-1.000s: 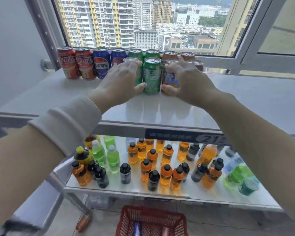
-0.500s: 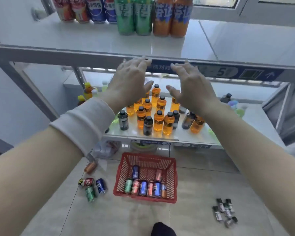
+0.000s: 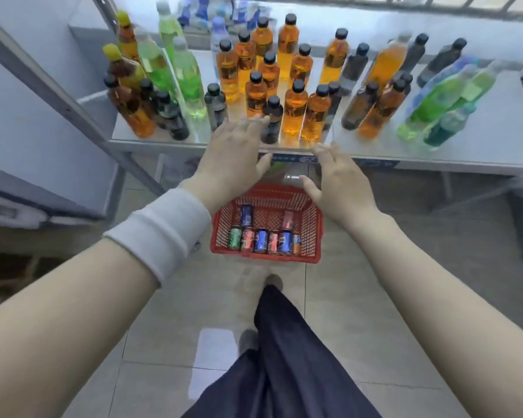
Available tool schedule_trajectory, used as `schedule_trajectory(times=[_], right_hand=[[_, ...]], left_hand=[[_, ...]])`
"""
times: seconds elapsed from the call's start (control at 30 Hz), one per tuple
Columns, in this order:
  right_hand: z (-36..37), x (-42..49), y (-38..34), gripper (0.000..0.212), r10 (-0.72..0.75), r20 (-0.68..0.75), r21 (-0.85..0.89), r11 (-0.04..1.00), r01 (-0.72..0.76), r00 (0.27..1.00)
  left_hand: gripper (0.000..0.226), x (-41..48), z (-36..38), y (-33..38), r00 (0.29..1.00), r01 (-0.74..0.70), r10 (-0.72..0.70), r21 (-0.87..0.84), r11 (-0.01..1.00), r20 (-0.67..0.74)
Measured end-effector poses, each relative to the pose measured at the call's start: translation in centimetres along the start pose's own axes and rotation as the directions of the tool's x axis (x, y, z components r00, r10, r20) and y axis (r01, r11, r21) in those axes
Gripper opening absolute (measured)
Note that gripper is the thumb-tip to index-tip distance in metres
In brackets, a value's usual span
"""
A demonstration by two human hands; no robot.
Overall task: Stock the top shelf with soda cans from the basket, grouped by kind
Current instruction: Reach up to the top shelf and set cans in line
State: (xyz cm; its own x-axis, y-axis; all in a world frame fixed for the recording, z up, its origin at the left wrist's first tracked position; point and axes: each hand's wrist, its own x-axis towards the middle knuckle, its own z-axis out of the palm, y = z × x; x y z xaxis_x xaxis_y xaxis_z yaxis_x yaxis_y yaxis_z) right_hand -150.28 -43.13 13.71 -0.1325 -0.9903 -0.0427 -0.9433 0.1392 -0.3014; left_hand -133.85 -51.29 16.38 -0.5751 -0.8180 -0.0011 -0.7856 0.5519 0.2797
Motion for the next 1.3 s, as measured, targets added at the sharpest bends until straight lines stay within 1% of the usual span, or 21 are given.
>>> schedule_trajectory(times=[0.07,0.13,0.23,0.33,0.43,0.5,0.53,0.6,0.7,0.73,0.83,0.9,0.97,1.07,1.13,1.23,1.3], right_hand=[[3.3,0.8,1.6,0.06,0.041,0.066,0.039,0.998,-0.044,0.997],[7.1,1.3,3.1,0.061,0.106,0.171,0.095,0.988,-0.123,0.98],[13.0,2.2,5.2,0.062,0.194,0.327,0.19,0.945,-0.265,0.925],[19.2,2.4,7.0,0.068,0.251,0.473,0.243,0.884,-0.399,0.845],[26.8,2.5,8.9,0.078,0.249,0.631,0.227,0.846,-0.482,0.735],[32.8,3.5,10.7,0.082,0.22,0.705,0.22,0.836,-0.503,0.674],[35.9,4.3,11.8,0.083,0.203,0.729,0.218,0.836,-0.503,0.653],[42.2,6.5,14.2,0.082,0.18,0.745,0.202,0.857,-0.475,0.642],[51.5,10.6,17.0,0.08,0.138,0.723,0.174,0.912,-0.371,0.677],[54.6,11.9,17.7,0.082,0.115,0.729,0.148,0.936,-0.319,0.675],[62.8,15.5,19.2,0.08,0.066,0.778,0.024,0.991,-0.135,0.625],[66.5,17.5,19.6,0.074,0.021,0.807,-0.043,0.999,0.023,0.59],[69.1,19.0,20.0,0.07,0.005,0.822,-0.078,0.992,0.104,0.569],[71.6,19.9,20.6,0.076,-0.007,0.853,-0.058,0.992,0.109,0.523],[72.6,19.8,20.7,0.081,-0.023,0.867,-0.044,0.991,0.123,0.498],[73.5,19.4,20.9,0.085,-0.063,0.881,-0.006,0.99,0.144,0.469],[73.7,19.1,21.2,0.09,-0.086,0.877,0.054,0.995,0.081,0.473]], left_hand=[[0.057,0.6,3.6,-1.2,0.998,0.048,-0.046,-0.041,0.998,0.042],[0.056,0.9,7.4,-2.5,0.989,0.106,-0.098,-0.078,0.991,0.11],[0.054,0.9,13.5,-4.8,0.956,0.228,-0.193,-0.142,0.963,0.222],[0.053,0.0,19.9,-7.2,0.889,0.394,-0.31,-0.218,0.893,0.336],[0.051,-1.5,27.9,-10.1,0.787,0.56,-0.399,-0.273,0.782,0.472],[0.048,-1.6,34.2,-12.5,0.739,0.615,-0.418,-0.277,0.738,0.528],[0.047,-1.2,37.4,-13.7,0.731,0.62,-0.415,-0.274,0.735,0.543],[0.043,0.2,43.8,-16.5,0.725,0.617,-0.406,-0.264,0.741,0.557],[0.039,3.6,53.2,-21.0,0.739,0.605,-0.4,-0.273,0.748,0.542],[0.039,5.0,56.2,-22.5,0.745,0.603,-0.409,-0.268,0.752,0.527],[0.043,8.4,64.6,-26.6,0.738,0.594,-0.434,-0.191,0.782,0.516],[0.05,10.3,68.6,-28.5,0.735,0.594,-0.464,-0.14,0.792,0.494],[0.056,11.8,71.6,-29.9,0.736,0.608,-0.492,-0.135,0.783,0.464],[0.067,12.9,74.6,-31.1,0.702,0.647,-0.518,-0.132,0.751,0.49],[0.074,13.2,75.6,-31.1,0.682,0.682,-0.513,-0.2,0.703,0.522],[0.077,13.5,76.1,-31.0,0.654,0.738,-0.525,-0.304,0.603,0.544],[0.081,13.7,76.2,-31.0,0.638,0.759,-0.52,-0.349,0.55,0.567]])
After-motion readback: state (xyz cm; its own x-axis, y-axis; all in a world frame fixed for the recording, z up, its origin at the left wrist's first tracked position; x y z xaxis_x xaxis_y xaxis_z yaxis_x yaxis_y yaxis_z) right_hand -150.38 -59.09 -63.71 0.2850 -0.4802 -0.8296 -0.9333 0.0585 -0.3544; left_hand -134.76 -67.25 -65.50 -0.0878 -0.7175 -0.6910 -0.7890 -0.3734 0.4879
